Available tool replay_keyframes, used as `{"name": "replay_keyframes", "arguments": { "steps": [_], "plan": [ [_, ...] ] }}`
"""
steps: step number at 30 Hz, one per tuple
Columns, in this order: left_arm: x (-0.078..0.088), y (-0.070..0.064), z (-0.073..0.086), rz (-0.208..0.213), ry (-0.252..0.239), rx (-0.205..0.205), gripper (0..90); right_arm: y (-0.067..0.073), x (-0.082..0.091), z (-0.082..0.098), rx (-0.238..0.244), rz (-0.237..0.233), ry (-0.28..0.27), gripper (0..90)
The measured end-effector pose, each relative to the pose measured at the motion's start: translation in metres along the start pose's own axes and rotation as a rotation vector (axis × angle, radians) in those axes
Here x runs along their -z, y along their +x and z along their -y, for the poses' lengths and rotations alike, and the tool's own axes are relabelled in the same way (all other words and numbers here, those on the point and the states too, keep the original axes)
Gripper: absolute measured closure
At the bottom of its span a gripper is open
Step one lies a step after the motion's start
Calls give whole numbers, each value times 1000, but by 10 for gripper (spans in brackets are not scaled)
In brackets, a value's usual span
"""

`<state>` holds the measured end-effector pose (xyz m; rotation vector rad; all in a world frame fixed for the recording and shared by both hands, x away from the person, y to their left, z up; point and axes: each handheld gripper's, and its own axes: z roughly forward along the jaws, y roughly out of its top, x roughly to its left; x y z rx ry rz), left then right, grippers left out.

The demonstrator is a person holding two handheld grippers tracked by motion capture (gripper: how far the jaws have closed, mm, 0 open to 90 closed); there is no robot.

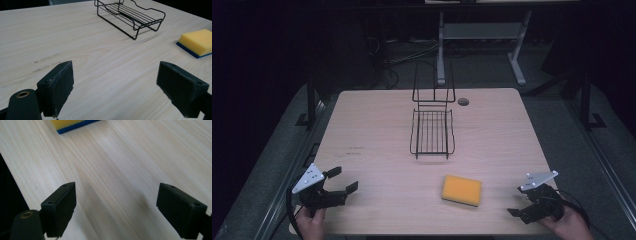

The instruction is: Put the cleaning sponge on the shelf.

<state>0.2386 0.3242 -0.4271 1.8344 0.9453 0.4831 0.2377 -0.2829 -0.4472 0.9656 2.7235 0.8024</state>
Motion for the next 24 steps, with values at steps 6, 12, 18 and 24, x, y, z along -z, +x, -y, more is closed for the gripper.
{"name": "replay_keyframes", "arguments": {
  "steps": [6,12,18,24],
  "plan": [
    [-2,0,-1,2,2,-4,134,2,-2,-11,36,-12,17,150],
    [-3,0,-1,2,4,0,134,3,-7,-25,76,-35,36,145],
    [-2,-1,-1,6,1,-3,134,8,-10,-39,108,-52,48,141],
    [-1,-1,-1,6,-1,-2,134,10,-15,-51,144,-62,59,140]
  ]
}}
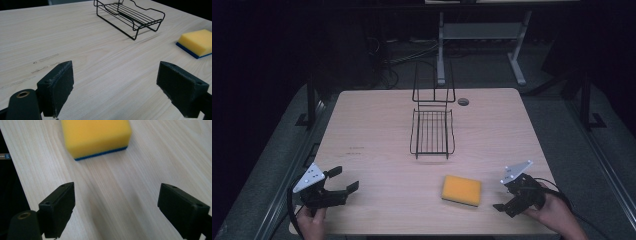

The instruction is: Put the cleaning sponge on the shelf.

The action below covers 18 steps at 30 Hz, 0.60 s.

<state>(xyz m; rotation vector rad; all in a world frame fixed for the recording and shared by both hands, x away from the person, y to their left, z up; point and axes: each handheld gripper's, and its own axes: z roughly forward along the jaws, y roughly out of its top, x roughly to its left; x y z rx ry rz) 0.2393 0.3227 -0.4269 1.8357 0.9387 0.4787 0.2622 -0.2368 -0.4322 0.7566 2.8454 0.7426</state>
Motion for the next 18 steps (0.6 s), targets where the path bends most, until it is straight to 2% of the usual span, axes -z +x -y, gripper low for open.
{"name": "replay_keyframes", "arguments": {
  "steps": [18],
  "plan": [
    [0,-1,-1,5,-5,-6,135,2,-8,-40,95,-62,15,136]
  ]
}}
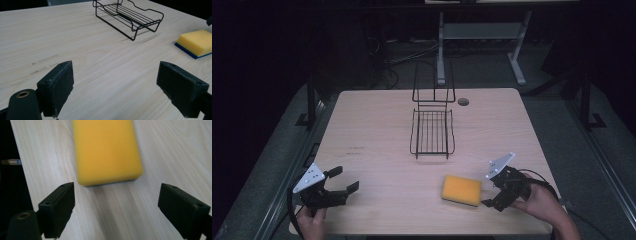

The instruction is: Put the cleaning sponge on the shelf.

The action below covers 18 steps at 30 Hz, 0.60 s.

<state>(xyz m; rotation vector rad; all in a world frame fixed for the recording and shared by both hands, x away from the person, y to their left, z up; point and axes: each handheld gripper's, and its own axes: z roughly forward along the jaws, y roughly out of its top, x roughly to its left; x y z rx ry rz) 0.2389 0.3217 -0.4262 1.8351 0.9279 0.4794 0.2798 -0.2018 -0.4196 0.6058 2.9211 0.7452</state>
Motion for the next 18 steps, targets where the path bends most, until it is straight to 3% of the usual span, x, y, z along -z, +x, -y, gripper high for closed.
{"name": "replay_keyframes", "arguments": {
  "steps": [18],
  "plan": [
    [1,0,0,1,3,3,134,4,-18,-37,77,-48,27,135]
  ]
}}
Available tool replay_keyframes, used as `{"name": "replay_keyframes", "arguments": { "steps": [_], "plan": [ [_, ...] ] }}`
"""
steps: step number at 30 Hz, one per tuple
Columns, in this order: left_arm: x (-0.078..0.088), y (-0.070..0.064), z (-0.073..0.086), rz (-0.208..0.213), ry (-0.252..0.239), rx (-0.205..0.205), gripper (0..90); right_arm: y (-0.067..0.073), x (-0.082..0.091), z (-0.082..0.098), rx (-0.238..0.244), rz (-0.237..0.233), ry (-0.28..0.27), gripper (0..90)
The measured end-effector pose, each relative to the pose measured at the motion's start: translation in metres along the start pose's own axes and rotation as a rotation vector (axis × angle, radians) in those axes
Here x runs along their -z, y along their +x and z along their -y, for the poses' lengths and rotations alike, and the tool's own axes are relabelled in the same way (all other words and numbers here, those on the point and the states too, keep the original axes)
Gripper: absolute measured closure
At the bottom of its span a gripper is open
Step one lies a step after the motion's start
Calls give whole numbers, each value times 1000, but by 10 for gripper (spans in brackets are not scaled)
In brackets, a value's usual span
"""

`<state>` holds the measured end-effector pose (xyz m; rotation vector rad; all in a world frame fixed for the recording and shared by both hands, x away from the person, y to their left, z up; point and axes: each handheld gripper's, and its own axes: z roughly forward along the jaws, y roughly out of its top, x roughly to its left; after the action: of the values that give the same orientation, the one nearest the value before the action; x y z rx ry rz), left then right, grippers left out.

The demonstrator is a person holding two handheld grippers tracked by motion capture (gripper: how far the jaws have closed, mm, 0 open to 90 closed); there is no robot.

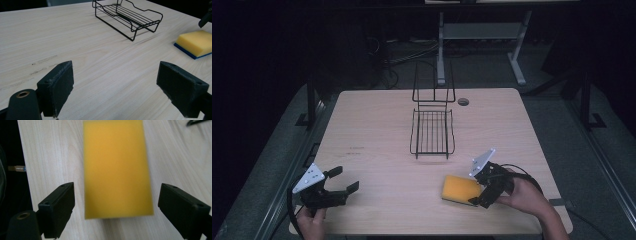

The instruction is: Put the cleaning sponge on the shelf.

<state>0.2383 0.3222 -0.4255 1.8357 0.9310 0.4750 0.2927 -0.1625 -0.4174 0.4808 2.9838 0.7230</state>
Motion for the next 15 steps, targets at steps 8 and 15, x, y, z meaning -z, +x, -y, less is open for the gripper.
{"name": "replay_keyframes", "arguments": {
  "steps": [8,15],
  "plan": [
    [1,1,0,0,-3,1,134,-3,-8,-12,10,-22,16,135],
    [0,0,0,2,-2,-3,134,-5,-15,-17,16,-37,28,135]
  ]
}}
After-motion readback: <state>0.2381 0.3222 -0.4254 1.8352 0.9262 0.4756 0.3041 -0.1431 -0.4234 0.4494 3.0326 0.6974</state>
